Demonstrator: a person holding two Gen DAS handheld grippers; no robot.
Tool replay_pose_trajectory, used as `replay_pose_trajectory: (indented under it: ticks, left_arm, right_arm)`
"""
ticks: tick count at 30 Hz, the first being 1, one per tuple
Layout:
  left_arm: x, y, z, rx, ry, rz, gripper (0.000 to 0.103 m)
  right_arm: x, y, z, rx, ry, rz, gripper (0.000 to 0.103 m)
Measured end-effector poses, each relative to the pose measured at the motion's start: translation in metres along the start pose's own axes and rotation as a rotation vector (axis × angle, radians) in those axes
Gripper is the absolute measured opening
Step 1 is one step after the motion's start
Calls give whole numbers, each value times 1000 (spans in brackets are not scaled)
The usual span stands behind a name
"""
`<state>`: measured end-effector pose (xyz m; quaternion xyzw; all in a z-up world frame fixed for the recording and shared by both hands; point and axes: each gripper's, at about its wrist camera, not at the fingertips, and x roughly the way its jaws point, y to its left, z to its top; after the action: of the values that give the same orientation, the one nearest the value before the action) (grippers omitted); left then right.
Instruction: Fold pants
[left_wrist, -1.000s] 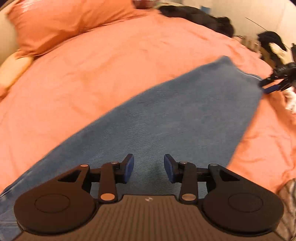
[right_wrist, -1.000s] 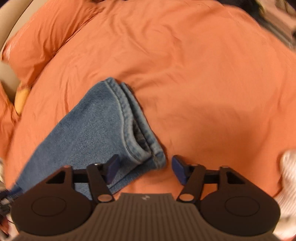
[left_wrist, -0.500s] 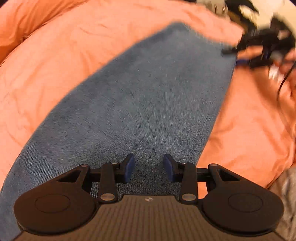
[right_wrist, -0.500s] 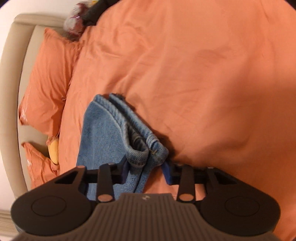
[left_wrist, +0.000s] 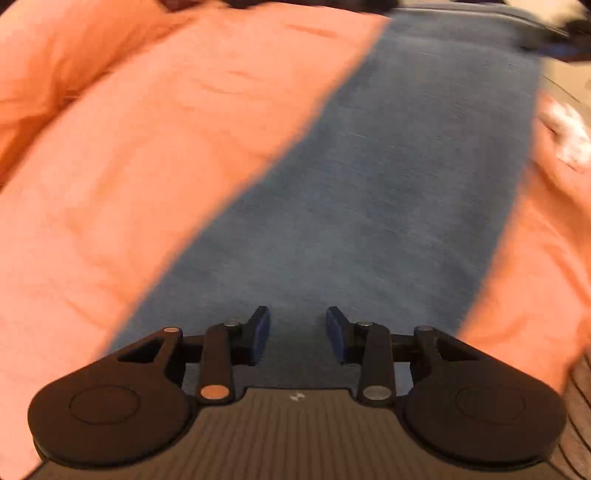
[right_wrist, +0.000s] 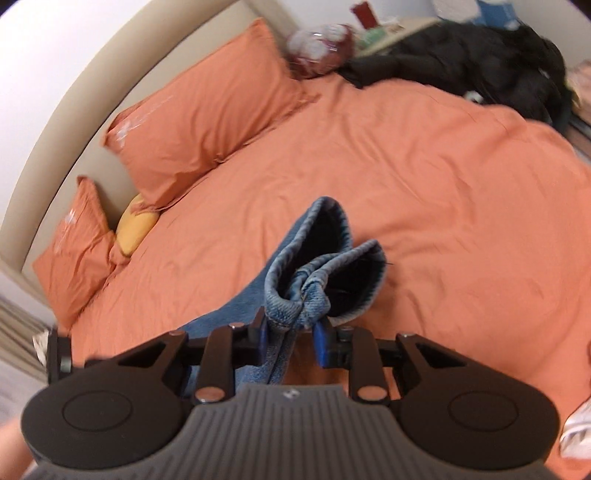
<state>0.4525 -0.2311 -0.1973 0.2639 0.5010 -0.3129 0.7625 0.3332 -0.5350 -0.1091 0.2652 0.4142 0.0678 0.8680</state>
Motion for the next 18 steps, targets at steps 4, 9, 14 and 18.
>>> replay_pose_trajectory:
  ticks: [4,9,14,18]
  left_arm:
    - [19,30,15,-7,-4,73,31]
    - [56,46,33,11,52,70,20]
    - [67,54,29,4,53,63,19]
    - [36,61,19,-5,-11,79,23]
  right_arm:
    - [-9,29,3,-76,2,-5,20]
    - [-18,51,-1,-135,11,11,20]
    - [-22,82,-2,-201,20,36,20]
    - [-25,113,-4,-248,28,52,20]
